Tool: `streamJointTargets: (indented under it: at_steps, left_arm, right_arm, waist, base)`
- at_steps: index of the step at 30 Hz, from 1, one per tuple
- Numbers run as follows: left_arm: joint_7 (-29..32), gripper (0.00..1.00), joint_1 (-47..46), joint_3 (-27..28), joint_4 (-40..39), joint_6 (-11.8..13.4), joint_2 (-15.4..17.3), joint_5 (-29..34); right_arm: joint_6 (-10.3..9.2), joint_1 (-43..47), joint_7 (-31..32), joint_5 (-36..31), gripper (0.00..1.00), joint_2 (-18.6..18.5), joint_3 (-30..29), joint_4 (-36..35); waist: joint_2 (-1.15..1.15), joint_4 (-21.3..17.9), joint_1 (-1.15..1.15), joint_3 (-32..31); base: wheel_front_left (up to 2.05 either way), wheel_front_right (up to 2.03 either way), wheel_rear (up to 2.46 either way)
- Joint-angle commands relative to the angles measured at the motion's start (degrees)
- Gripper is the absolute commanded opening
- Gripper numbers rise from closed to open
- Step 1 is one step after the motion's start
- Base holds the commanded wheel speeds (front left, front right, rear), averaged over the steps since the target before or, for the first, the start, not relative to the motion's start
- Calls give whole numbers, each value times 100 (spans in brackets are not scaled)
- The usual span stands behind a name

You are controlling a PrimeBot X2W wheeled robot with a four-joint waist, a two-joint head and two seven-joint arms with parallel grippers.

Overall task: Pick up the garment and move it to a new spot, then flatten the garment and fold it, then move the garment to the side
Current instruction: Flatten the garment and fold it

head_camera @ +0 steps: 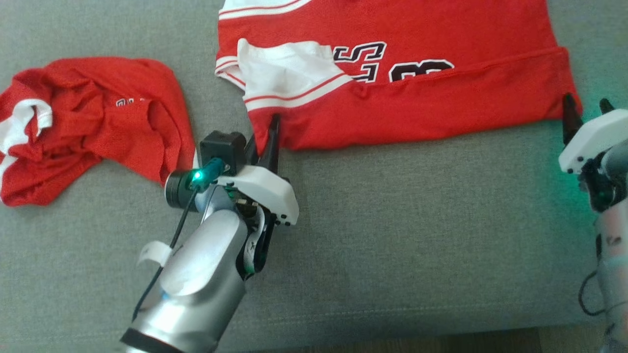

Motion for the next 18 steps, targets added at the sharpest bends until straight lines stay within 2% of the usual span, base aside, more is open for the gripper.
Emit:
streamJointTargets:
  at_steps: [1,6,7,8,18]
  left_arm:
    - [14,0,-261,148,-251,33,131,52]
    - [93,0,-313,154,-407,92,229,76]
    - [104,0,-319,162,-432,103,249,74]
    - [114,0,-322,170,-453,114,269,71]
    - [213,0,-178,217,-541,213,508,36]
  right_arm:
    - [37,-197,21,34,100,-116,123,-58]
    - [37,-419,135,255,100,-166,244,291]
    - [37,-450,188,311,67,-171,294,353]
    - [37,-469,221,364,0,-175,353,399]
    - [37,-352,87,751,0,-311,740,683]
  waist:
    - [0,32,0,109]
    - [0,77,0,217]
    - [0,84,0,228]
    - [0,87,0,235]
    - [0,22,0,-36]
  base:
    - [0,0,0]
    - [0,0,0]
    - [0,0,0]
    - [0,0,0]
    - [0,0,0]
